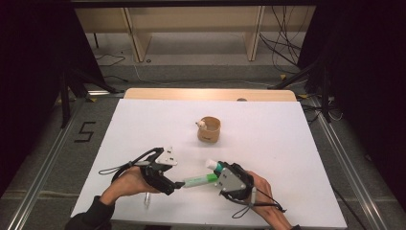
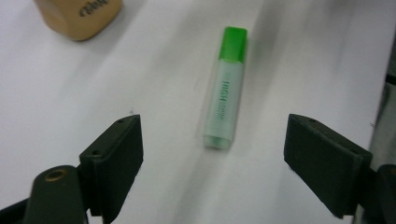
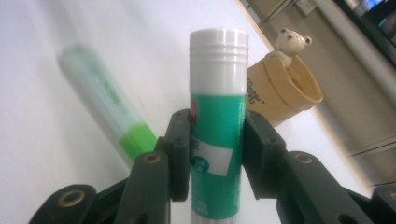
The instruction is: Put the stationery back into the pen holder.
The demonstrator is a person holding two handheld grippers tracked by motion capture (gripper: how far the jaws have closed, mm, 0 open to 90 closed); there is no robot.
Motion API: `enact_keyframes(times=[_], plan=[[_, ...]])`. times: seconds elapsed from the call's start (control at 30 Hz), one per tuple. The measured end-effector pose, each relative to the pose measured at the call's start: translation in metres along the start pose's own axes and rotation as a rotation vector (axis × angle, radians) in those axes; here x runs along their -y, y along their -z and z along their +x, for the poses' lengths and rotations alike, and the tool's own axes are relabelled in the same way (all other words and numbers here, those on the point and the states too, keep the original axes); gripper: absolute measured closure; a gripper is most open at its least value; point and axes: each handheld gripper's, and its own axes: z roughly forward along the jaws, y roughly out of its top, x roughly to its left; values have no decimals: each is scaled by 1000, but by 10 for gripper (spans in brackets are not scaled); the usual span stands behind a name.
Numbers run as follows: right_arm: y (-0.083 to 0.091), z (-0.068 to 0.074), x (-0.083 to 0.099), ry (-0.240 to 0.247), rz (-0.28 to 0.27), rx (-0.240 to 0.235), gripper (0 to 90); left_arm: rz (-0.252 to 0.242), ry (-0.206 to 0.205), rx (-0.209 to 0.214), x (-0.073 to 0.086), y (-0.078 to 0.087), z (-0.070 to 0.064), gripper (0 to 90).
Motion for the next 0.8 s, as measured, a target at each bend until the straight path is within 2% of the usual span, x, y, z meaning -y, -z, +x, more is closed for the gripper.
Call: enact_keyframes(times=[0.07, 0.13, 0.2, 0.23, 0.27, 0.33, 0.47, 0.6, 0.7, 0.77, 0.8], plan=[[0, -11, 2, -121, -32, -48, 660, -43, 24, -32, 4, -1, 0, 193], [-1, -21, 4, -240, -63, -91, 660, -57, 35, -35, 6, -2, 0, 190], [-3, -30, 6, -358, -99, -130, 661, -97, 69, -56, 14, -6, -1, 185], [-3, -30, 6, -358, -99, -130, 661, -97, 69, -56, 14, -6, -1, 184], [-6, -39, 9, -465, -131, -166, 660, -119, 85, -57, 20, -8, -2, 179], [-10, -47, 12, -561, -149, -187, 660, -132, 92, -68, 25, -10, -3, 176], [-19, -62, 19, -711, -182, -212, 661, -170, 129, -67, 32, -11, -4, 173], [-25, -72, 22, -794, -206, -212, 661, -196, 145, -84, 36, -12, -4, 168], [-27, -78, 22, -828, -222, -210, 661, -207, 164, -91, 39, -14, -2, 165], [-29, -82, 21, -842, -234, -202, 661, -211, 183, -79, 41, -15, -1, 165], [-30, -84, 20, -852, -238, -200, 661, -211, 179, -88, 42, -15, -2, 165]])
